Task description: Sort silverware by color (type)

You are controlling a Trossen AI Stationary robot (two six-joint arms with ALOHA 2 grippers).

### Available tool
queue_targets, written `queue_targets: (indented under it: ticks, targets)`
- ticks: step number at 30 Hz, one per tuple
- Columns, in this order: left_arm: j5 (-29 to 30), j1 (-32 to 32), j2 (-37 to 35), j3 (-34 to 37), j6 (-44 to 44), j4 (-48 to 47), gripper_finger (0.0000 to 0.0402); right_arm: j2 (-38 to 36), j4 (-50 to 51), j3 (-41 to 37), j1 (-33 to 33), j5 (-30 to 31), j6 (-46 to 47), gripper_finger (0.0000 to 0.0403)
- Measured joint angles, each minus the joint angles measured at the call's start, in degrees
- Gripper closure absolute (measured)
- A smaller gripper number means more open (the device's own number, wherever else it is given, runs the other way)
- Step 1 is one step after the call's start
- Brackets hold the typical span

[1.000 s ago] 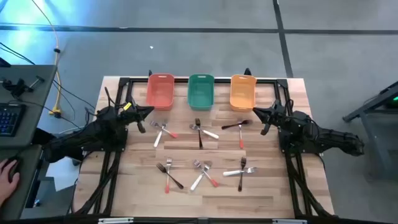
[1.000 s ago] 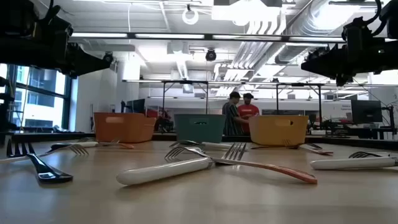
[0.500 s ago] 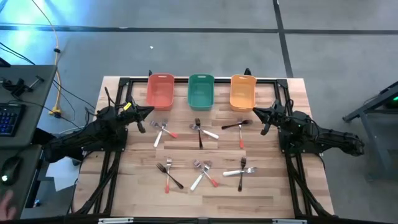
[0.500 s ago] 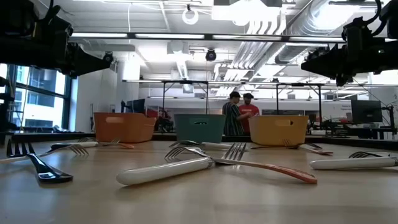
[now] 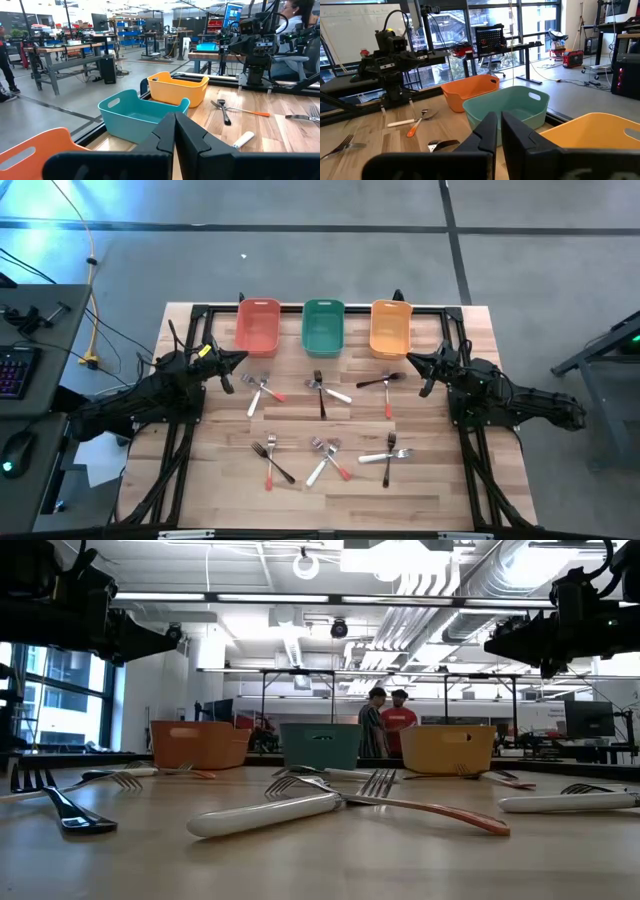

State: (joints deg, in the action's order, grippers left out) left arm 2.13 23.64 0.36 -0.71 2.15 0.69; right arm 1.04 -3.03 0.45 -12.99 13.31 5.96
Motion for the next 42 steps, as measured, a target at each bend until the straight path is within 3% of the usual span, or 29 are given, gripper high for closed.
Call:
queue_targets:
  ticks: [11,15,29,33,37,42]
  targets:
    - [0.0,0.0,0.0,0.0,0.0,0.0,0.0402,0.0,-0.1,0.0,0.0,0.3,0.3,0.0394]
    - [0.0,0.0,0.0,0.0,0.0,0.0,0.0402,0.0,-0.8,0.0,-0.2,5.2,3.3,0.0394]
    - [0.0,0.0,0.0,0.0,0.0,0.0,0.0401,0.0,-0.8,0.0,-0.2,5.2,3.0,0.0394]
    - [0.0,0.0,0.0,0.0,0.0,0.0,0.0401,0.1,-7.8,0.0,-0.9,6.1,0.1,0.0394]
    - [0.0,0.0,0.0,0.0,0.0,0.0,0.0402,3.4,-13.1,0.1,-1.1,-0.5,-1.3,0.0394]
    - [0.0,0.0,0.0,0.0,0.0,0.0,0.0402,14.7,-12.5,2.1,0.2,4.4,-0.5,0.0394]
